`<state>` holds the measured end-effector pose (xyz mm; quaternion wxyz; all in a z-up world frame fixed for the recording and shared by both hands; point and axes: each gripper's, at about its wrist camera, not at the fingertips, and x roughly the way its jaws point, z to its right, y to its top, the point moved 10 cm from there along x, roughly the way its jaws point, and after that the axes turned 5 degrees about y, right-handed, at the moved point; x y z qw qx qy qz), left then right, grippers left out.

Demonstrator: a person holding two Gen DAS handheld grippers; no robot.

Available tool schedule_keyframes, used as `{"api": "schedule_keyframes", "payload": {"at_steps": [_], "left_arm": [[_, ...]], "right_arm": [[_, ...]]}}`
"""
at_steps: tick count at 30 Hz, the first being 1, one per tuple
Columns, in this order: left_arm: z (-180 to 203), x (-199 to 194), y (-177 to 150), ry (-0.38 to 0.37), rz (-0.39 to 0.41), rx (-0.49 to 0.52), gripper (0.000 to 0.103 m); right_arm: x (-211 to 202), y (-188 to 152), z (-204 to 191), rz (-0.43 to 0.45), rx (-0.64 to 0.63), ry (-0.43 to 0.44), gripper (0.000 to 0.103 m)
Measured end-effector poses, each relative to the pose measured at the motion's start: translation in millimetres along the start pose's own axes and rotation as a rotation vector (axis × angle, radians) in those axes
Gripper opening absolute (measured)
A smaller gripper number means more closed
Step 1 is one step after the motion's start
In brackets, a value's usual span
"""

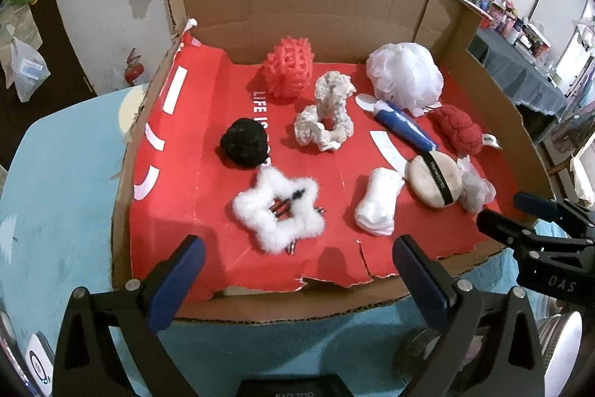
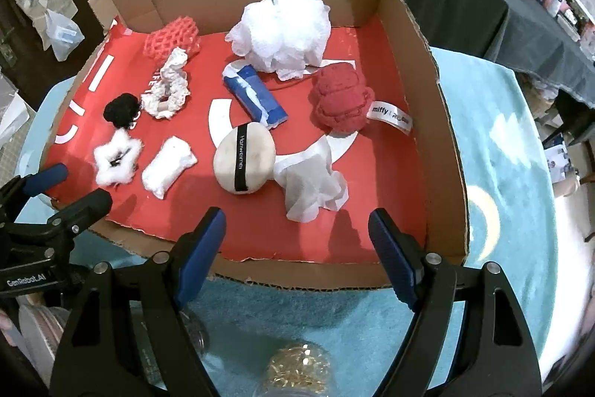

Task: Organize soft objects

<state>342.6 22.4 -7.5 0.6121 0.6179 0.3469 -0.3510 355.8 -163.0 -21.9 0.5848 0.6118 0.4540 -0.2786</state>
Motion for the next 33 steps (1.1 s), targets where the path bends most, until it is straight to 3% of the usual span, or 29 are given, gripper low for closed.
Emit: {"api": "schedule_keyframes", "payload": {"at_steps": [33], "left_arm": [[0.2, -0.6, 1.1, 0.012, 0.016, 0.008, 0.103]], "right_arm": [[-0.9, 0.1, 1.8, 0.002, 0.002, -0.006, 0.079]]}}
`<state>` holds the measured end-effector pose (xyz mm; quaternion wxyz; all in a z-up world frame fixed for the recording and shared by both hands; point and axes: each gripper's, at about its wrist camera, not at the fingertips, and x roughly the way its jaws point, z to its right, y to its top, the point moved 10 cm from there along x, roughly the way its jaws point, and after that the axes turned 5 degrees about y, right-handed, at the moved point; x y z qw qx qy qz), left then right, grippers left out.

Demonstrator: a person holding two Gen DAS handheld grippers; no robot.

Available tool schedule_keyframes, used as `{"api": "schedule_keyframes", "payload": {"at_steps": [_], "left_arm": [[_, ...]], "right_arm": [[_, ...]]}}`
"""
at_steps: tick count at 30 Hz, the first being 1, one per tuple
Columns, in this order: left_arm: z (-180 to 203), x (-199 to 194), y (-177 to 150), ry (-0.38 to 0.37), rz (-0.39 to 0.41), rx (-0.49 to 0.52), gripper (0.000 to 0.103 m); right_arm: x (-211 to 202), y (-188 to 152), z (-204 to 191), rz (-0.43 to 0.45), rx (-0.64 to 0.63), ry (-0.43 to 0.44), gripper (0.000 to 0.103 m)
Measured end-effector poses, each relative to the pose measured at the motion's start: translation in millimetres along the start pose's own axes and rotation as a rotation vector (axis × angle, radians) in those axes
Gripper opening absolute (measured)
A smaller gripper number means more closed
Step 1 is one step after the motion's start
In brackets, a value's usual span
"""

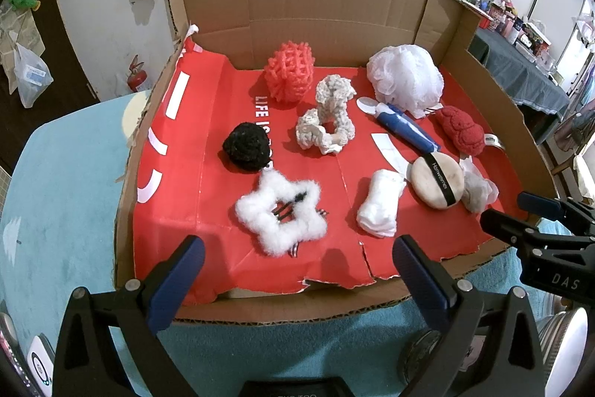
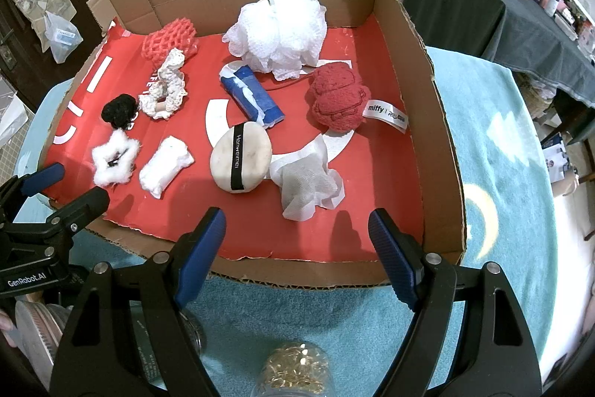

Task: Organize soft objects

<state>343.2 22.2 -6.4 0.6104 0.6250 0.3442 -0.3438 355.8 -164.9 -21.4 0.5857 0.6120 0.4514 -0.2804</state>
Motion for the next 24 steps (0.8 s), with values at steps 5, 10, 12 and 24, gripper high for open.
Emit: {"api": "schedule_keyframes", "payload": {"at_steps": [5, 10, 12, 24], "left_arm": [[0.0, -0.3, 0.5, 0.003, 0.003, 0.003, 0.103], [0.5, -0.5, 0.0, 0.002, 0.003, 0.002, 0.103], [0.2, -0.3, 0.6, 0.001, 0.003, 0.001, 0.103], [0.4, -0.4, 1.0, 0.003, 0.006, 0.004, 0.103]], "right_arm": [[0.1, 0.3, -0.1, 0.001, -0.002, 0.0, 0.079], [0.2, 0.5, 0.1, 0.0, 0.0, -0.001, 0.079], [0.2, 0.7, 0.3, 0.0, 0.001, -0.002, 0.079], [-0.2, 0.7, -0.1, 0.0, -0.001, -0.002, 0.079]]}}
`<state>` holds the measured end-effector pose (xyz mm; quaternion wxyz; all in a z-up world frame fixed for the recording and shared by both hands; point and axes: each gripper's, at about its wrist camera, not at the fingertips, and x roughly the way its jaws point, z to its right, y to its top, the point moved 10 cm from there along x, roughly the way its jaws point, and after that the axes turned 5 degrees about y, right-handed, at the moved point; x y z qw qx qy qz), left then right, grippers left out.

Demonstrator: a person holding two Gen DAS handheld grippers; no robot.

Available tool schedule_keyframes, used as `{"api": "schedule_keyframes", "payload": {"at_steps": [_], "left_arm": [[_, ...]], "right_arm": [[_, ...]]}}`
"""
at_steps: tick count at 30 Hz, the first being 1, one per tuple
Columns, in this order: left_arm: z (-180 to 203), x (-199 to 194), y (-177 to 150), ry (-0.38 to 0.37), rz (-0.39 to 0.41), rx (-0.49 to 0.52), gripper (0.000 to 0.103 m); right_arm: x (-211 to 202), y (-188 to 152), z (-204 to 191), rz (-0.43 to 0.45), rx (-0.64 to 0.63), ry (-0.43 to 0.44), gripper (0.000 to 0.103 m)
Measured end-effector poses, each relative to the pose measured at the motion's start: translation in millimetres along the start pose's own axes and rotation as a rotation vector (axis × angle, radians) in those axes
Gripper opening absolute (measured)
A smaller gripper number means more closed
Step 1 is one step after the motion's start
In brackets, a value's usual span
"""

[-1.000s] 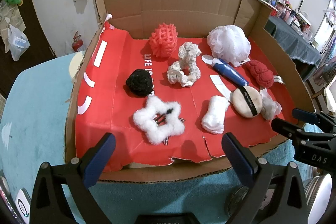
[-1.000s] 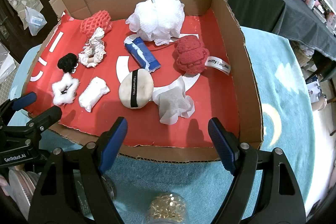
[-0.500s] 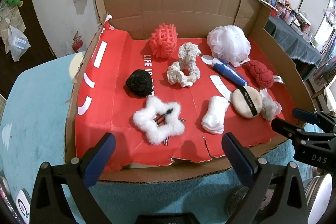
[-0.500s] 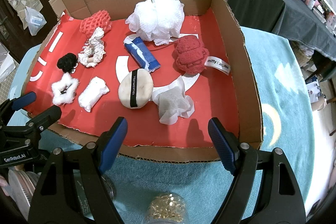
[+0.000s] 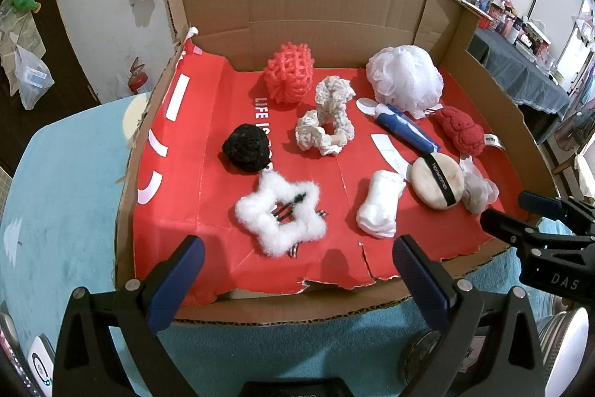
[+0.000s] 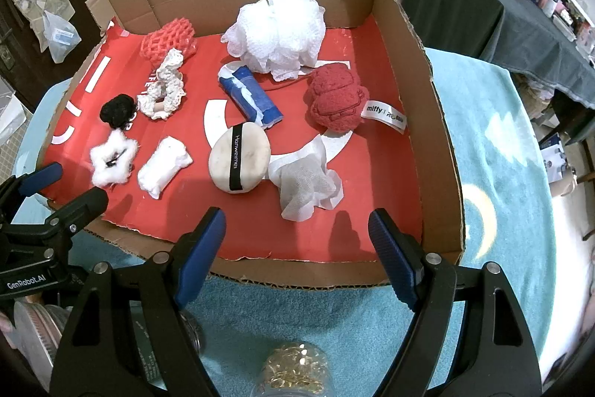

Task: Organize soft objects

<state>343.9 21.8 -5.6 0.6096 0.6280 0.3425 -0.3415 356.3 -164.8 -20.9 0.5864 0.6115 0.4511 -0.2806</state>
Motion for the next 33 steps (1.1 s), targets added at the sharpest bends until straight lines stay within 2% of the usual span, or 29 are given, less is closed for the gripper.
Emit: {"api": "schedule_keyframes", "payload": {"at_steps": [27, 33], "left_arm": [[0.1, -0.2, 0.6, -0.002, 0.006, -0.001, 0.103], [0.9, -10.6, 0.3, -0.007, 0.028, -0.008, 0.103]], "right_arm": [[-1.5, 0.8, -0.1, 0.006, -0.004, -0.008, 0.079], [-10.8, 7.7, 1.4, 0.042, 0.005, 0.004, 0.079]]}}
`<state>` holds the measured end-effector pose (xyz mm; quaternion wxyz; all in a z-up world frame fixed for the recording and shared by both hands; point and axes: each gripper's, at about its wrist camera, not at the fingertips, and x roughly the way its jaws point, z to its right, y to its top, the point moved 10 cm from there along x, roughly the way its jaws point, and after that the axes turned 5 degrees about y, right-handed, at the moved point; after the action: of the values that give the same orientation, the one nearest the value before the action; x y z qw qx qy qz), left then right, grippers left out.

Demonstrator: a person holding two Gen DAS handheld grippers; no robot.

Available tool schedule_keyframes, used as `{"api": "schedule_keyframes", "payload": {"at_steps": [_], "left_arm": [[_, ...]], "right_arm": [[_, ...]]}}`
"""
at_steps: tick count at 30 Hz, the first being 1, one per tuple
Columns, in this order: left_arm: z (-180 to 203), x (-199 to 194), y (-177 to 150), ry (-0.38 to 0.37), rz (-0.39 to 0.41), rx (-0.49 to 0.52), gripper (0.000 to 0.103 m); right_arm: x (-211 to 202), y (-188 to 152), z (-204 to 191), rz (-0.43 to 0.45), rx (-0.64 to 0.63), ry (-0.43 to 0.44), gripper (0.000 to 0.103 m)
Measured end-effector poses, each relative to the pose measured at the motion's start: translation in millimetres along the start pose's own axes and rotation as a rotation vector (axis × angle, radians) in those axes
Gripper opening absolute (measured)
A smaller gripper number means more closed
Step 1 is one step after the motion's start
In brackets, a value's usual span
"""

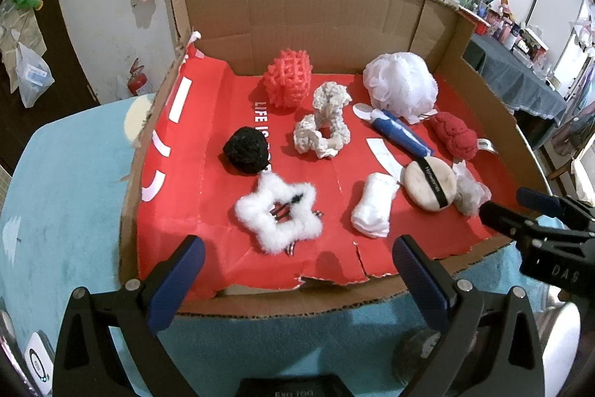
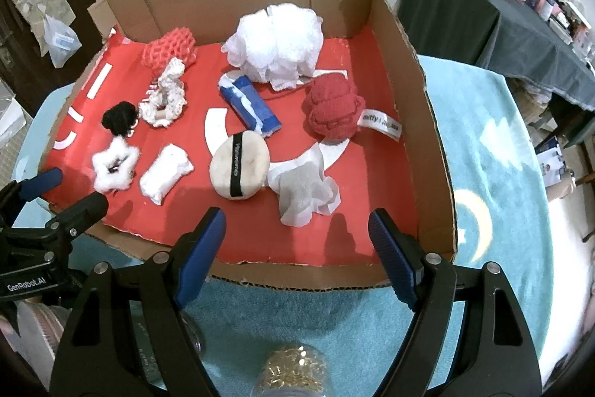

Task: Organize soft objects

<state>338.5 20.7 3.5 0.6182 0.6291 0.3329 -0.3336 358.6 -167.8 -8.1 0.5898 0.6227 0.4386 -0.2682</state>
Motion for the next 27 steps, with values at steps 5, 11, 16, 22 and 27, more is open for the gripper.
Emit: {"api": "schedule_keyframes", "payload": {"at_steps": [5, 11, 16, 22, 27], "left_arm": [[-7.8, -39.0, 8.0, 0.021, 0.099, -0.012, 0.103], [-9.9, -107.0, 3.6, 0.023, 0.249, -0.02, 0.103], [-6.5, -158.2, -23.3, -0.016, 0.349, -0.038, 0.103], [-2.1, -181.0, -67.9, -0.021, 0.411, -0.048, 0.103], [11.8, -168.9, -107.8, -0.028, 0.396, -0.032, 0.103]], "right_arm": [[-30.7, 6.9, -1.4, 0.069, -0.012, -0.002, 0.079], [-90.4, 4.5, -10.0, 0.187, -0.034, -0.004, 0.079], [-136.5, -19.9, -21.4, 0.279, -0.074, -0.005, 0.079], [-166.1, -69.5, -36.3, 0.362, -0.11, 0.019, 0.091], [-160.3, -110.5, -41.5, 0.373, -0.112, 0.022, 0.092]]}}
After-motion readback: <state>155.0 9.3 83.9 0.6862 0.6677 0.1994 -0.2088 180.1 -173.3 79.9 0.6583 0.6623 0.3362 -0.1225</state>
